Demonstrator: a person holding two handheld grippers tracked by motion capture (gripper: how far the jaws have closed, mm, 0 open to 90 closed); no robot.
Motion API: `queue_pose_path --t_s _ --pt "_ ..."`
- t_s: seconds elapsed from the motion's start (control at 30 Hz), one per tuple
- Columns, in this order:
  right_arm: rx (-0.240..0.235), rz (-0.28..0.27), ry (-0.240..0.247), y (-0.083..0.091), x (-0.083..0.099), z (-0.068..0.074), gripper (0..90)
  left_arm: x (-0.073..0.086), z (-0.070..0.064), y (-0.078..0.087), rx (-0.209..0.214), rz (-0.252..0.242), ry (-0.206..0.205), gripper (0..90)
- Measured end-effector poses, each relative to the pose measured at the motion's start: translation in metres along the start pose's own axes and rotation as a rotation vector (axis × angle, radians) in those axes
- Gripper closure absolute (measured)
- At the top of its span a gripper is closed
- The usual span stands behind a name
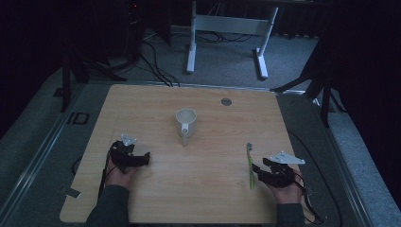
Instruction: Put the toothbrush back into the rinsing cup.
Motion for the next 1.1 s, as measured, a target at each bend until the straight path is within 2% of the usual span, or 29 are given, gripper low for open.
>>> queue_pose_path --t_s 0.3,0.6,1.1 --pt "-0.004 -0.004 0.006 0.003 -0.007 0.007 48.9 0.0 0.0 0.0 0.0 0.0 0.0 3.4" --pt "-0.006 -0.006 0.033 0.001 -0.019 0.018 49.8 0.0 0.0 0.0 0.0 0.0 0.0 3.4" --pt "0.008 0.007 0.027 -0.003 -0.03 0.028 50.9 0.0 0.0 0.0 0.0 0.0 0.0 3.4"
Point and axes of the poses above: each handheld gripper's, and its own axes: y roughly backward along the jaws, x roughly out of its underside, z roughly to its left, the point moved 5 cm from there along -y, roughly forward along the jaws, and after that the axes turned 13 degrees about -x, right-handed, at the moved point
